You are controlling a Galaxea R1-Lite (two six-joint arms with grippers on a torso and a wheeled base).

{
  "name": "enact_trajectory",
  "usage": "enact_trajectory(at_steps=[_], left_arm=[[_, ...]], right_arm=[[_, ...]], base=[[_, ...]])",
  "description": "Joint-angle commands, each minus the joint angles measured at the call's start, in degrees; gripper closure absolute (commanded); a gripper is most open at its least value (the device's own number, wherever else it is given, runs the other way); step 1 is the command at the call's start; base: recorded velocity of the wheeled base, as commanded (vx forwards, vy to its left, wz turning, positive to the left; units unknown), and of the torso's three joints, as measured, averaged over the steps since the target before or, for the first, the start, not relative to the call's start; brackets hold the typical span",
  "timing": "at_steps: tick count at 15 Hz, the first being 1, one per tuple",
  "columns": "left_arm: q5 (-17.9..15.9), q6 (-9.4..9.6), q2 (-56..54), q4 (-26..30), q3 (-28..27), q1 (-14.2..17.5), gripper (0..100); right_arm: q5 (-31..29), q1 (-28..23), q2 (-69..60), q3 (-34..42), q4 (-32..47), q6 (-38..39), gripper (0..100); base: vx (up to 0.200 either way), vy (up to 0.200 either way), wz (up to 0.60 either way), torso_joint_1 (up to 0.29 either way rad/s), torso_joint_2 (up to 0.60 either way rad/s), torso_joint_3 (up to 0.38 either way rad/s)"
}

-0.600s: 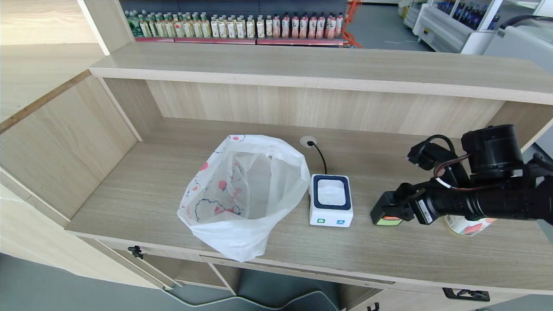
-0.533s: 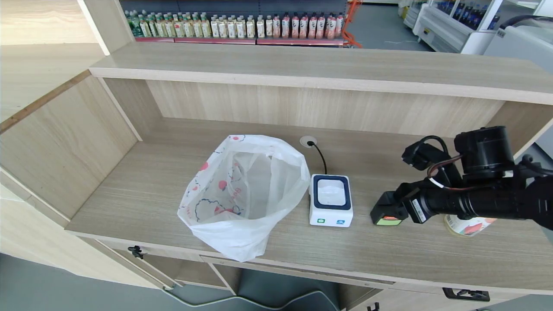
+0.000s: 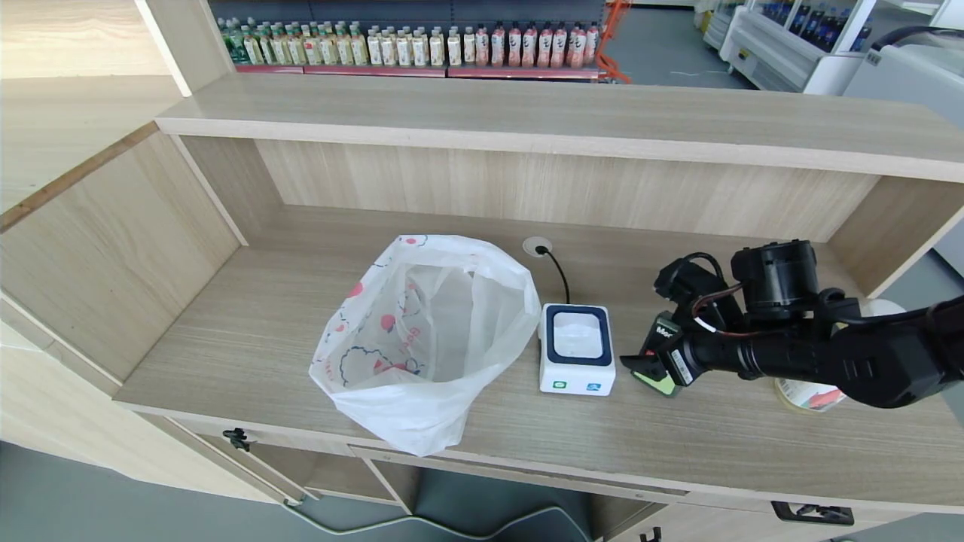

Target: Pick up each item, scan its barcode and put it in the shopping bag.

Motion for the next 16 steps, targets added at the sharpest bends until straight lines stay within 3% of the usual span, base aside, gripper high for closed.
enact_trajectory(at_steps=[1,5,6,14,16], left_arm=[[0.01,-0.01,-0.02,-0.01,0.0,-0.01,0],[0.01,-0.01,-0.02,-0.01,0.0,-0.01,0],[0.01,-0.01,-0.02,-0.01,0.0,-0.01,0],[0.01,-0.01,-0.02,-0.01,0.0,-0.01,0],[0.01,-0.01,-0.02,-0.01,0.0,-0.01,0]], right_arm=[[0.54,0.38,1.16,-0.93,-0.09,-0.07,0],[4.67,0.12,-0.51,-0.58,-0.8,0.72,0],[4.67,0.12,-0.77,-0.49,-0.8,0.81,100],[4.32,-3.05,-5.69,3.9,-0.71,0.9,100],[4.41,-6.65,-12.81,3.2,-0.62,4.76,100]], base=[[0.0,0.0,0.0,0.0,0.0,0.0],[0.0,0.0,0.0,0.0,0.0,0.0],[0.0,0.0,0.0,0.0,0.0,0.0],[0.0,0.0,0.0,0.0,0.0,0.0],[0.0,0.0,0.0,0.0,0.0,0.0]])
